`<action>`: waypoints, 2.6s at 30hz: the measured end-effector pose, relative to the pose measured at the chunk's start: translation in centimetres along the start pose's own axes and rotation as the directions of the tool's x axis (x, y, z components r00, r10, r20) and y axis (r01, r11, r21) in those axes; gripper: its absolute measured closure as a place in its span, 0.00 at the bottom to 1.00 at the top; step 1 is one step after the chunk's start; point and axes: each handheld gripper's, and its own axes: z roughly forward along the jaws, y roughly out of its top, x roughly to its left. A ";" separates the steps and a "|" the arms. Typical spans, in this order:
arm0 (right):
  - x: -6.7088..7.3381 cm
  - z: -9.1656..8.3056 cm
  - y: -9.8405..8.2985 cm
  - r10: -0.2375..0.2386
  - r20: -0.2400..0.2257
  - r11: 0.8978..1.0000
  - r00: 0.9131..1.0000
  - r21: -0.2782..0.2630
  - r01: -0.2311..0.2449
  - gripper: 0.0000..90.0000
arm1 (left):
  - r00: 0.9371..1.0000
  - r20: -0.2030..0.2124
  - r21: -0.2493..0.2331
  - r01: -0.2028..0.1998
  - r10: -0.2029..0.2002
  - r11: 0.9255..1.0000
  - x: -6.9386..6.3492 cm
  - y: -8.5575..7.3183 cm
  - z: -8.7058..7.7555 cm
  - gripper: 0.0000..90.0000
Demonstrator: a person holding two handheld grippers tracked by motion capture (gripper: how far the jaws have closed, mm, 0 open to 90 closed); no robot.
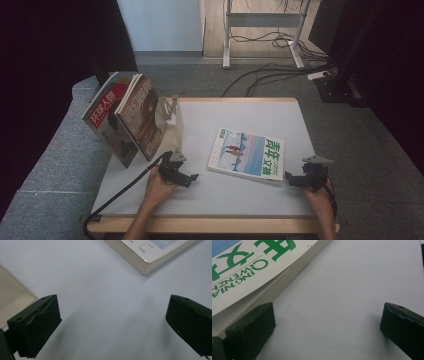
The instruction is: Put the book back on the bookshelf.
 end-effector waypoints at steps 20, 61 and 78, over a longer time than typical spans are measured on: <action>0.0 0.0 0.0 -0.001 0.000 1.000 1.000 0.000 0.001 0.00 | 1.000 0.006 0.029 0.012 -0.012 0.999 -0.1 0.0 0.5 0.00; 1.8 4.7 8.2 -0.166 -0.139 0.986 0.976 -0.018 0.166 0.00 | 1.000 0.006 0.029 0.012 -0.013 1.000 -0.1 0.0 0.5 0.00; 1.1 7.1 9.0 -0.137 -0.173 0.991 0.975 -0.019 0.136 0.00 | 0.998 0.063 0.019 0.008 -0.009 1.000 0.0 0.9 0.9 0.03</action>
